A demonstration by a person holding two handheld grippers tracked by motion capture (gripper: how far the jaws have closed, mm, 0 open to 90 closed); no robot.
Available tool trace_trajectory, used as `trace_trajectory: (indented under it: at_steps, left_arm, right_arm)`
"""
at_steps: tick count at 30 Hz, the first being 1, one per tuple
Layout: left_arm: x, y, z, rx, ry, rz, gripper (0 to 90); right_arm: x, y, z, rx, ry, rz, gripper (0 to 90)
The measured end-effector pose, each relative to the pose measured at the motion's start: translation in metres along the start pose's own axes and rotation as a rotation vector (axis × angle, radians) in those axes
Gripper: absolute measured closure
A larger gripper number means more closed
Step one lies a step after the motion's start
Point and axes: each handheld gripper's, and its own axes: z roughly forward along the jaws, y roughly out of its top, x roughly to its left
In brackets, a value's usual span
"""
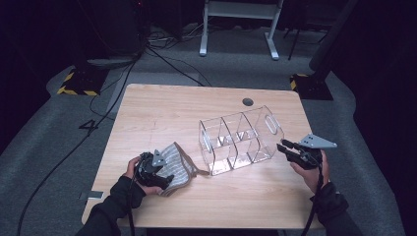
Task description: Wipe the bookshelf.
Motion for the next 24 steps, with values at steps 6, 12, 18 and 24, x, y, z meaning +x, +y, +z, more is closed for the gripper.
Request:
trace_trajectory:
  at_steps: [6,12,18,24]
  left_arm:
    - [-0.008,0.003,-0.010,-0.074,-0.022,0.001,21.1]
    - [-0.025,0.009,-0.015,-0.100,-0.057,0.039,20.4]
    - [-0.037,0.014,-0.007,-0.068,-0.059,0.076,19.2]
    - [-0.034,0.014,0.006,-0.028,-0.050,0.061,15.6]
  right_arm:
    - [0.026,0.010,-0.025,-0.054,-0.023,-0.021,65.0]
    - [0.061,0.012,-0.025,-0.047,0.057,-0.061,59.7]
    - [0.078,0.020,0.002,-0.021,0.088,-0.097,52.7]
    - [0.071,0.024,0.028,0.001,0.079,-0.031,50.5]
